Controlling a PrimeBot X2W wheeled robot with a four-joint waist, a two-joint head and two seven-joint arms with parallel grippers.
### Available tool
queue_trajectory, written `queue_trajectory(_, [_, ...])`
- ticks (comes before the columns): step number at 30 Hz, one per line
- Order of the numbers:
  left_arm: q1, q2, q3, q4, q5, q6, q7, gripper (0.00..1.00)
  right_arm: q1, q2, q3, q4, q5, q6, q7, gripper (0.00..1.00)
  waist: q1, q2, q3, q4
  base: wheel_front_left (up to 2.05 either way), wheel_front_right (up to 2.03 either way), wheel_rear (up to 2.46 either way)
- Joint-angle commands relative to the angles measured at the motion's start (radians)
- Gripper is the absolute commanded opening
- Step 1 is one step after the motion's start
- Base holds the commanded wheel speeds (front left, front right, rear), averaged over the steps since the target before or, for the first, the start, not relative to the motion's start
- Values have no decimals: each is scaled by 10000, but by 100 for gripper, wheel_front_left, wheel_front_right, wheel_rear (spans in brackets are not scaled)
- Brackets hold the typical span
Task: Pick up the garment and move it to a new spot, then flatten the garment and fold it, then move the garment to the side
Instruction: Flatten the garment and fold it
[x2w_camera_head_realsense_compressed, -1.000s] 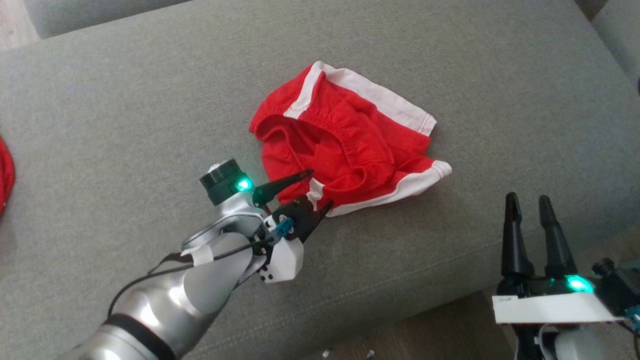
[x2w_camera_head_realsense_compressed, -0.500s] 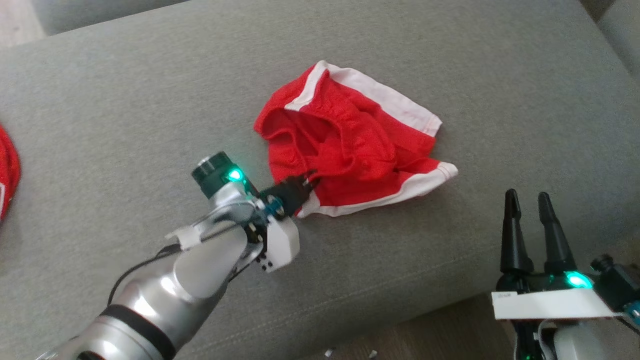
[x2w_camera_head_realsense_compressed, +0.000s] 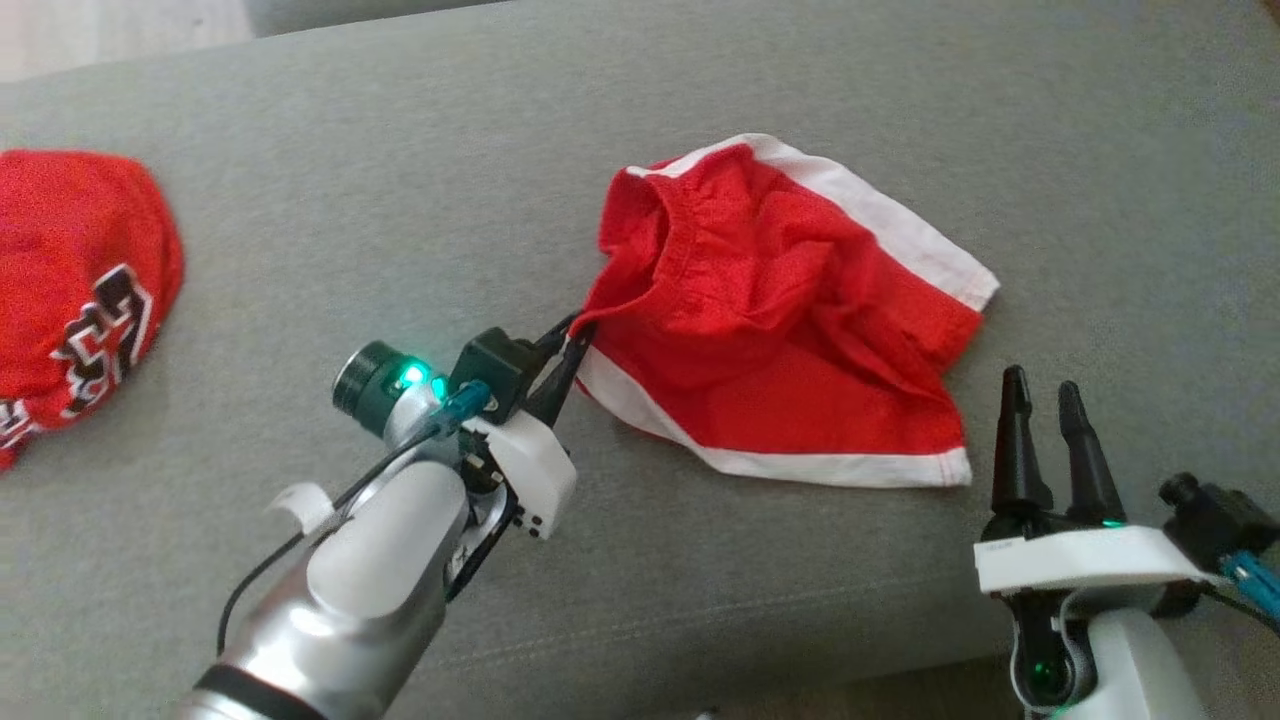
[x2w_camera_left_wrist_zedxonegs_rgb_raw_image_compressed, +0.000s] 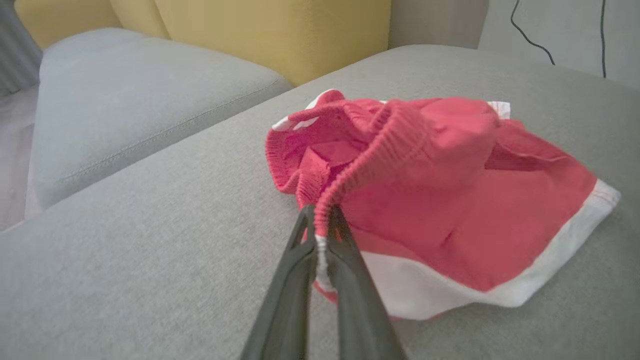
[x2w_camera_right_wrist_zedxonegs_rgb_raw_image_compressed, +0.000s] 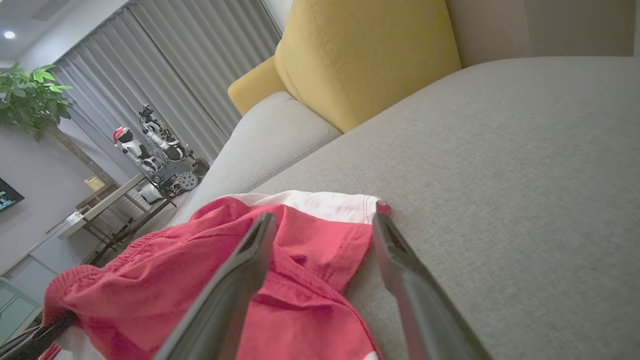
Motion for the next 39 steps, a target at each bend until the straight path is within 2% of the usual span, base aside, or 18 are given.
queue_trajectory(1, [-164,197,486,-422,-176,153,-58,0,-495,-47,193,54,133,65,-111,100,0,0,-30,333,0,0,0])
queue_trajectory(8, [385,205,734,-849,-457,438,-58,0,-857,-47,319,1137,267,65,-76,100,0,0,127,758,0,0,0])
queue_trajectory(14, [657,194,846,-1140,-498,585,-59,0,-605,-47,468,1762,258,65,-78,100,0,0,210,856,0,0,0])
queue_trajectory(23, [836,185,921,-1237,-498,617,-59,0,-365,-47,238,2655,117,65,-82,100,0,0,133,794,0,0,0])
queue_trajectory(33, [830,133,930,-1159,-480,612,-59,0,-632,-47,748,3324,430,65,271,100,0,0,100,841,0,0,0])
queue_trajectory(34, [826,134,936,-1148,-482,610,-59,0,-656,-47,846,3355,493,65,309,93,0,0,96,854,0,0,0])
queue_trajectory(36, [824,138,952,-1138,-490,608,-59,0,-704,-47,950,3408,544,65,304,17,0,0,81,880,0,0,0])
queue_trajectory(37, [828,144,961,-1133,-493,608,-59,0,-737,-47,959,3433,484,65,274,0,0,0,70,893,0,0,0])
queue_trajectory(39, [845,149,983,-1128,-504,616,-59,0,-780,-47,940,3475,295,65,208,0,0,0,43,922,0,0,0])
